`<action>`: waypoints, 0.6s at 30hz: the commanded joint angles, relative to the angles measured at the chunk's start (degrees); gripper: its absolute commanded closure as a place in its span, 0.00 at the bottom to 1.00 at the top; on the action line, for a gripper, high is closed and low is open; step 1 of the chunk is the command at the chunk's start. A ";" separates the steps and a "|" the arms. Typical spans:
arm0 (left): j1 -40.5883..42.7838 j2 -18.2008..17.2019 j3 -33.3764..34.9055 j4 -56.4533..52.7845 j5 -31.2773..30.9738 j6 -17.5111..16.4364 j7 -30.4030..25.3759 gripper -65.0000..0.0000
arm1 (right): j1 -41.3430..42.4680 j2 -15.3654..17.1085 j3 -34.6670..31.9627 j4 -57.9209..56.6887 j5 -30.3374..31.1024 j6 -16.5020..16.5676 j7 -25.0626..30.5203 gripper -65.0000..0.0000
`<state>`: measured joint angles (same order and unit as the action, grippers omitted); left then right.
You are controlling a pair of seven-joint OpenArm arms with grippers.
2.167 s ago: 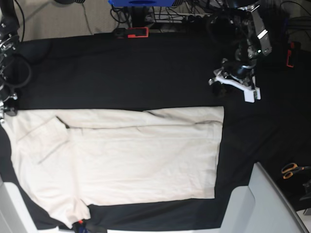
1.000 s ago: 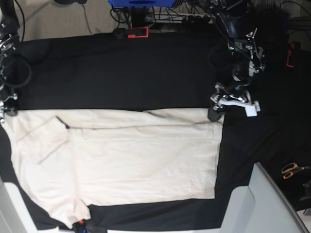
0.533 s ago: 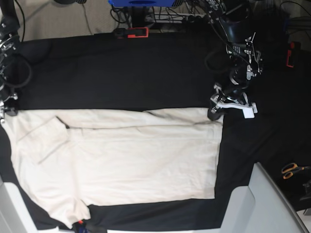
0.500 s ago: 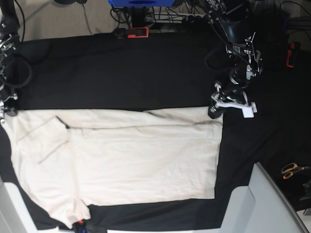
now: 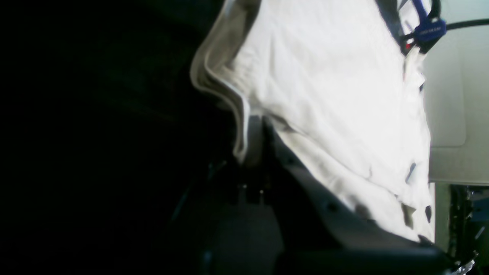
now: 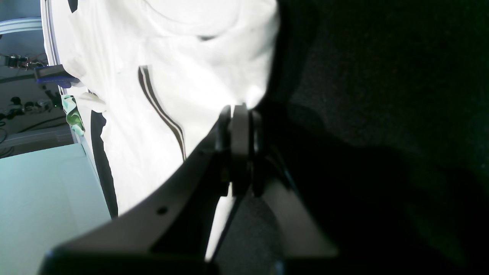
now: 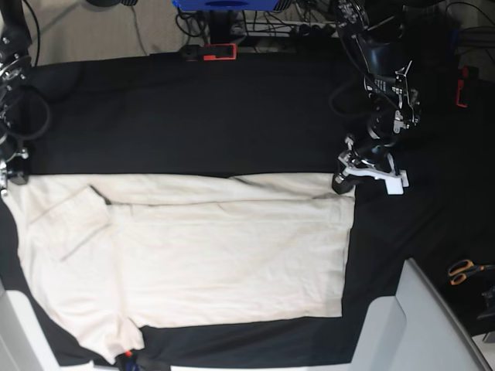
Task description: Fold the T-shirt properly
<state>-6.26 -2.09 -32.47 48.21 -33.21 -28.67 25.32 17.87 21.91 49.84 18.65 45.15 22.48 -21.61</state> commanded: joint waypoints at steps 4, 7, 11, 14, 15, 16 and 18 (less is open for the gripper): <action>0.94 -0.59 2.71 0.45 -0.41 0.93 3.73 1.00 | 0.90 1.87 -0.13 1.08 0.70 0.95 0.46 1.00; 2.79 -0.59 2.71 5.90 -0.24 1.02 4.70 1.00 | 0.90 3.28 -0.13 1.17 0.70 0.95 -0.59 1.00; 4.55 -0.77 2.62 13.38 -0.24 3.92 8.04 1.00 | 0.64 4.07 -0.13 2.66 0.70 0.95 -3.58 1.00; 5.69 -0.77 2.62 16.54 -0.15 4.01 9.45 1.00 | -0.07 4.07 -0.13 3.89 0.70 0.95 -4.99 1.00; 5.69 -0.77 2.62 17.25 -0.15 4.01 9.71 1.00 | -0.15 4.07 -0.13 3.89 0.70 0.95 -5.43 1.00; 5.87 -0.77 2.62 17.95 -0.15 4.01 10.15 1.00 | -0.24 4.07 -0.13 3.89 0.70 0.95 -5.52 1.00; 6.92 -0.77 2.62 19.27 -0.15 4.01 11.12 1.00 | -1.03 4.07 -0.13 3.89 0.70 0.95 -5.52 1.00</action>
<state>1.04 -2.20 -29.76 66.46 -32.77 -24.40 37.15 16.25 24.47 49.74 21.65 44.99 22.94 -28.08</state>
